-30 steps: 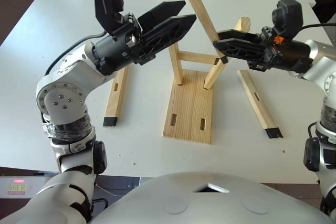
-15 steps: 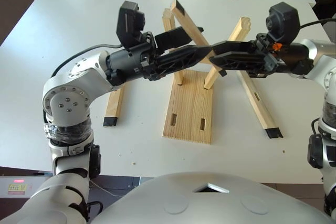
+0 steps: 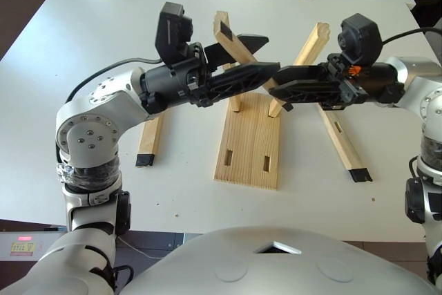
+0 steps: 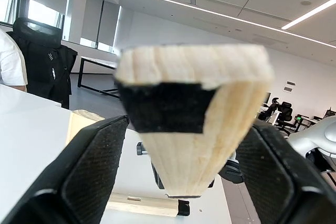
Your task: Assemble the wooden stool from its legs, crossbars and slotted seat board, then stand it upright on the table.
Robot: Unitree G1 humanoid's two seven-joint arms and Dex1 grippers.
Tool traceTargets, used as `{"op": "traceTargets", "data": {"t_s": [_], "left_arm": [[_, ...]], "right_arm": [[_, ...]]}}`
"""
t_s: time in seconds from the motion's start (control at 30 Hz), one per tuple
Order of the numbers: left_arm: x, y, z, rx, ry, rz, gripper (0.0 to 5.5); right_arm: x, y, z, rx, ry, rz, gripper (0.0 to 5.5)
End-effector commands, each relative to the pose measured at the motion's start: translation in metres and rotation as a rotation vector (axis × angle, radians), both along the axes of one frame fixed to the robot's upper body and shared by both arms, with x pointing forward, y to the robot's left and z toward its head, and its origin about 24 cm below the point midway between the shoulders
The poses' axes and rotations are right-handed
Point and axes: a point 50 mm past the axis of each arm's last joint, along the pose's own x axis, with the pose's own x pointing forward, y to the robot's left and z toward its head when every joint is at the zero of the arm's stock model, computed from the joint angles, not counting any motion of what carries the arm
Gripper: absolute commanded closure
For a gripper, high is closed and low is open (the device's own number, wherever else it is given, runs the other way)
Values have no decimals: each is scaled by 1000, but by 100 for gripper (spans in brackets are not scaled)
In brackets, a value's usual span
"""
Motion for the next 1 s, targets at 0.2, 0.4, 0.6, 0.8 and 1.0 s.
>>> {"op": "traceTargets", "data": {"t_s": [0.2,0.4,0.6,0.8,1.0], "left_arm": [[-9,-2,-7,24,-50,-22,268],[-10,0,-6,18,-63,-13,353],[-8,4,-3,15,-70,10,419],[-9,7,-5,43,-72,7,419],[-9,6,-8,59,-75,13,419]], "right_arm": [[-1,3,-5,-6,-6,-7,419],[-3,2,-8,-20,-2,-6,419],[-3,-1,-12,-52,-2,-5,419],[-1,-3,-12,-78,-21,-7,419],[1,-4,-10,-92,-32,-4,419]]}}
